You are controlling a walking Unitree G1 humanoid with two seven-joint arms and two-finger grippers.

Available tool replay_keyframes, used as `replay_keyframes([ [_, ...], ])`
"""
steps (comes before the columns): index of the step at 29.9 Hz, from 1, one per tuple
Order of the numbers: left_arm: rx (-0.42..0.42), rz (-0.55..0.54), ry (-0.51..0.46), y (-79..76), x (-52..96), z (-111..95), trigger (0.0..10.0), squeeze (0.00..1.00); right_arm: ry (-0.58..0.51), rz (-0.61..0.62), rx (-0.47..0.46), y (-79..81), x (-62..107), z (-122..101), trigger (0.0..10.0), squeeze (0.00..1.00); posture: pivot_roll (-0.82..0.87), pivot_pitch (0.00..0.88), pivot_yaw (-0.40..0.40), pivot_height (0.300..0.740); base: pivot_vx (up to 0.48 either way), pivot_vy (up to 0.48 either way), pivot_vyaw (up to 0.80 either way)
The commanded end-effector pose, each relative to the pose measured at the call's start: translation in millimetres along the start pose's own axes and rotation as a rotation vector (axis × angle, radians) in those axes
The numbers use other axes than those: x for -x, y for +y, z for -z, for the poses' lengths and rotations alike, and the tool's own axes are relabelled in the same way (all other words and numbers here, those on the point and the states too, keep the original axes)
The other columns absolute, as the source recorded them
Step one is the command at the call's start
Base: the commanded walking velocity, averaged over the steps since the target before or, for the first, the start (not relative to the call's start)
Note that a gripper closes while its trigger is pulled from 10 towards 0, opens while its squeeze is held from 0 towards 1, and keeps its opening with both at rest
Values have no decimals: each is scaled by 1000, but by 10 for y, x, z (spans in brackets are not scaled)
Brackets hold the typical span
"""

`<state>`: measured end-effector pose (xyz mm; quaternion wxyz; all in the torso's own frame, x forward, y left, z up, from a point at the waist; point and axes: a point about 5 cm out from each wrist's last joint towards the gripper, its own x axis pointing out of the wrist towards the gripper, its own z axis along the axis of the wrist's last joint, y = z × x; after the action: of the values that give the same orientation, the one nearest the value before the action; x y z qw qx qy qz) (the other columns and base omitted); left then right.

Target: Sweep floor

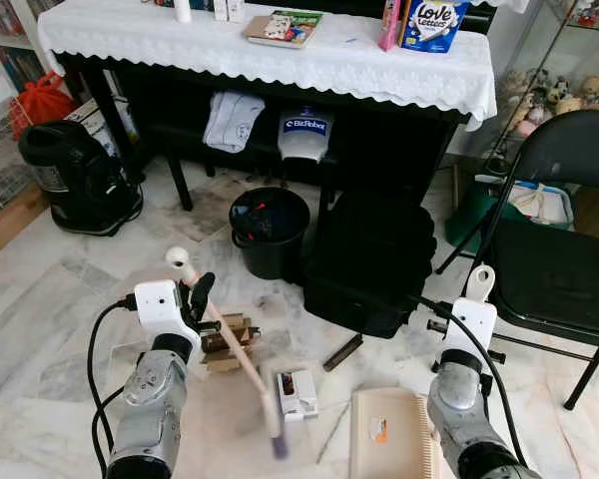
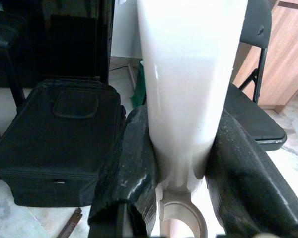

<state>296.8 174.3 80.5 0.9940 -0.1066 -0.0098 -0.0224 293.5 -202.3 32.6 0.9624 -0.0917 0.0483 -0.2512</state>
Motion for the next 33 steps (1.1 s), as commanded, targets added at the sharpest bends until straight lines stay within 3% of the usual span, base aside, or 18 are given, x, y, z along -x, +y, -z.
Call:
replay_keyframes([
  [1,25,15,-12,-4,-19,-28,10000,0,-8,21,0,-55,4,14,10000,0,114,128,-6,740,0,0,0],
  [5,60,43,16,4,1,16,10000,0,-1,22,2,-59,12,30,10000,0,114,134,-5,740,0,0,0],
  [7,139,122,80,-2,51,80,10000,0,14,22,15,-59,26,59,10000,0,117,138,-5,740,0,0,0],
  [12,150,202,124,20,109,79,10000,0,16,21,19,-61,29,64,10000,0,119,142,-4,740,0,0,0],
  [16,164,236,124,56,121,4,10000,0,17,22,20,-60,30,66,10000,0,118,143,-4,740,0,0,0],
  [22,236,409,130,51,153,-299,10000,0,21,19,19,-42,20,55,10000,0,130,143,-7,740,0,0,0],
  [28,235,404,98,41,130,-386,10000,0,21,14,17,-21,14,41,10000,0,128,141,-8,740,0,0,0],
  [33,131,326,32,60,69,-517,10000,0,21,11,14,-16,3,29,10000,0,128,141,-9,740,0,0,0],
])
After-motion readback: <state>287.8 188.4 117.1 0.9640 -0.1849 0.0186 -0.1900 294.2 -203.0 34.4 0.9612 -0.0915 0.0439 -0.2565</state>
